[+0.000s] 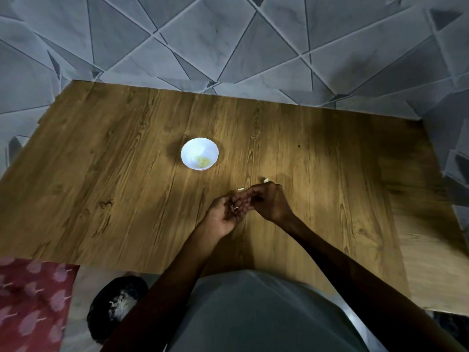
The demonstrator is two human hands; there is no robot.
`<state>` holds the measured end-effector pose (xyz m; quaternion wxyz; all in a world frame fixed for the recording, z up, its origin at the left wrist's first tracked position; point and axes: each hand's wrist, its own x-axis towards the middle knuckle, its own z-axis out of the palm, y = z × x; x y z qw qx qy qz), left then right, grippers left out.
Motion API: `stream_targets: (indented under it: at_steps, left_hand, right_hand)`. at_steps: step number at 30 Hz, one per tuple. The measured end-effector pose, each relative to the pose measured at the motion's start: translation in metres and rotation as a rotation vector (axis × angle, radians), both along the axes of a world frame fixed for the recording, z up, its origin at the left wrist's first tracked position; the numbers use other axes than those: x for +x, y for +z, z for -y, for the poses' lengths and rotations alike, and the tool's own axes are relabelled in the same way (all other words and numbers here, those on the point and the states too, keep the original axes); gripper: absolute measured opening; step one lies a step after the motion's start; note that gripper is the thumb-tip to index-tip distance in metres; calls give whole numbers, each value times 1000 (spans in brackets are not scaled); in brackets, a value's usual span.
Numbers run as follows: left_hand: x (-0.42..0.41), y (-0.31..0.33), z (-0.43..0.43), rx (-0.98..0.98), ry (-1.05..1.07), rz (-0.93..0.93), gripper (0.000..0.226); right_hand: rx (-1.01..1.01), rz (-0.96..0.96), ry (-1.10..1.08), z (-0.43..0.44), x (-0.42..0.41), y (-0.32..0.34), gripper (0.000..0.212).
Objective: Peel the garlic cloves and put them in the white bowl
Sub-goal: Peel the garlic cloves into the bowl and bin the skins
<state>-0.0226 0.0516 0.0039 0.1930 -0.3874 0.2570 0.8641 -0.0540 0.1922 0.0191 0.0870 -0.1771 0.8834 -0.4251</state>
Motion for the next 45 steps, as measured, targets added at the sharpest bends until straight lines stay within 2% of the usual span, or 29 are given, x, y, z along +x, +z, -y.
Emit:
stream_targets:
  at_steps: [3,7,11,16,21,23,25,28,30,32,34,36,38,40,42,45]
  left_hand:
    - [-2,2,-1,-9,-6,25,55]
    - [-2,2,5,-126,27,68,41]
    - [4,-2,23,-157,38,57,45]
    - [11,3,35,-203,73,71,46]
    - [17,5,33,-227,50,81,46]
    - [18,5,31,-243,27,87,45]
    - [19,4,26,-253,32,108,44]
    - [23,7,20,-214,49,140,40]
    - [29,10,17,-183,40,148,38]
    - [35,16,16,-170,62,142,39]
    - [39,17,22,-169,96,134,46]
    - [47,18,33,-141,177,135,43]
    - [59,16,52,-115,245,161,36]
    - [74,16,72,-106,253,154,41]
    - [97,15,98,-105,276,101,47]
    - [138,12,141,-72,401,70,36]
  right_hand:
    - [60,-81,-39,0,-5,-4,24]
    - [200,-8,-177,-10,-13,-17,20]
    - [406,54,-46,-19,4,-28,15]
    - [403,32,-38,-9,20,-32,9]
    - [521,-20,63,-1,28,-34,32]
    - [446,9,39,2,30,-32,23]
    - [240,32,-33,7,34,-26,11]
    - [47,51,10,22,46,-8,21]
    - [153,38,76,34,54,7,16]
    - [394,-82,95,43,56,14,17]
    - [448,-146,94,53,59,16,19]
    - [347,-146,114,65,63,18,12]
    - [186,-88,152,78,67,17,21]
    - [37,12,146,90,72,20,28]
    - [-40,85,170,114,82,26,36]
    - [-122,192,255,161,109,27,42]
